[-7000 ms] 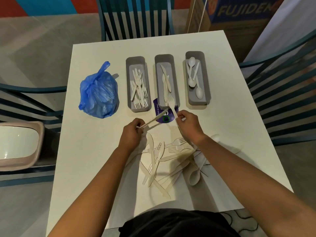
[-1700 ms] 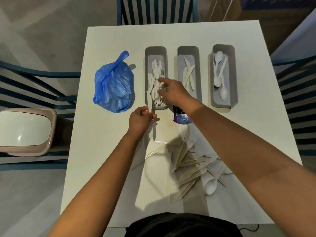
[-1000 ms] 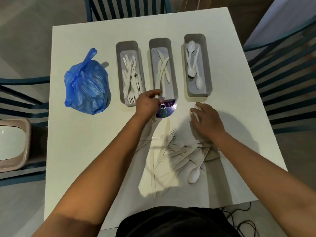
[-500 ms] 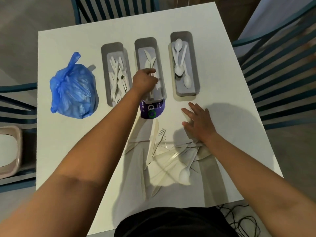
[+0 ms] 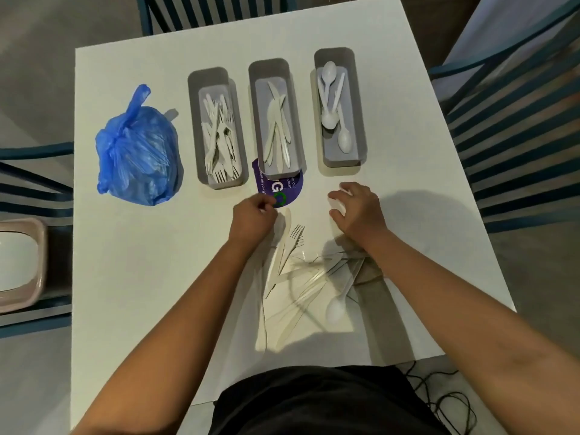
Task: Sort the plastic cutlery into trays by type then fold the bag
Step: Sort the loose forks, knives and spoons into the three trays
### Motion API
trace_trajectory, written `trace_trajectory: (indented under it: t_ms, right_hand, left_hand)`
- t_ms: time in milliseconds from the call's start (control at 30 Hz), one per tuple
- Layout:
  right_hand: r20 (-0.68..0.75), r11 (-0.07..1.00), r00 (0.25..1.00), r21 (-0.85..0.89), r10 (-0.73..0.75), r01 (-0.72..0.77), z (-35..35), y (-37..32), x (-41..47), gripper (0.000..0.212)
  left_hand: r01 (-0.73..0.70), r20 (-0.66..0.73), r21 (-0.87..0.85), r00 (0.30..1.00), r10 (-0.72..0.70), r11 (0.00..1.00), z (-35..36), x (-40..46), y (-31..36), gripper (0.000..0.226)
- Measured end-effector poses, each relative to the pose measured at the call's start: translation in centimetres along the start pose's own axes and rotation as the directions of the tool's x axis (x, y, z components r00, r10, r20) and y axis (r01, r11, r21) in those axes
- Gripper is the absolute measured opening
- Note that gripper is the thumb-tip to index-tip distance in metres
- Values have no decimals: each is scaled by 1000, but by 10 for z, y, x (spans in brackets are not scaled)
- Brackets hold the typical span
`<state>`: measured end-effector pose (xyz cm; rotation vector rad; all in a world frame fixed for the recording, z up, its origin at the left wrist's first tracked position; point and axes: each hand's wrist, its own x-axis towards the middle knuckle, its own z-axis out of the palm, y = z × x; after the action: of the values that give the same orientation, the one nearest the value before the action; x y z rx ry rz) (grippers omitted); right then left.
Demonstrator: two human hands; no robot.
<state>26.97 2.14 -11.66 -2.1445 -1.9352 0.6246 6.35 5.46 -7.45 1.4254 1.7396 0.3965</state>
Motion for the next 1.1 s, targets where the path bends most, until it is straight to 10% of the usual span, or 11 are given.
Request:
trace_trajectory:
  t_ms: [267,633,933,1100]
  right_hand:
    - [351,956,891,56,-288,288,9,-49,-10,33]
    - [417,895,841,-124,-345,428,3,-57,-17,35]
    - [438,823,797,-192,-416,535,5,-66,-22,40]
    - [481,800,780,-231,-401,554,3,-69,-23,38]
  left_hand:
    - [46,168,286,981,-97,957,14,-31,-27,12]
    - [39,150,317,985,-90,948,14,-36,-32,17]
    - [212,207,-60,959,-195,976,0,-27,-42,25]
    - [419,403,-490,886,-228,764,-9,-28,-40,25]
